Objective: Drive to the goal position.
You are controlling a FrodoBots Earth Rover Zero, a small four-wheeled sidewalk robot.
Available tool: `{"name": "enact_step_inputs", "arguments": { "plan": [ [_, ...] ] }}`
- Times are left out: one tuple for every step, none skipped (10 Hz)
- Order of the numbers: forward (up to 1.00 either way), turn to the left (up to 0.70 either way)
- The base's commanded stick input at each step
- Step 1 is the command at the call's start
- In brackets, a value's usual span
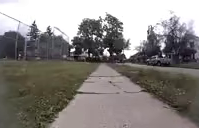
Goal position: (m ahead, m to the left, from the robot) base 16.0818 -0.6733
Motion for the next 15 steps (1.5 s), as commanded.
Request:
{"name": "enact_step_inputs", "arguments": {
  "plan": [
    [0.70,0.00],
    [0.70,0.00],
    [0.70,0.00],
    [0.70,0.00],
    [0.70,0.00],
    [0.70,0.00],
    [0.70,0.00],
    [0.70,0.00],
    [0.70,0.00],
    [0.70,-0.03],
    [0.70,-0.03],
    [0.70,-0.03],
    [0.70,-0.02],
    [0.70,0.00],
    [0.70,0.00]
  ]
}}
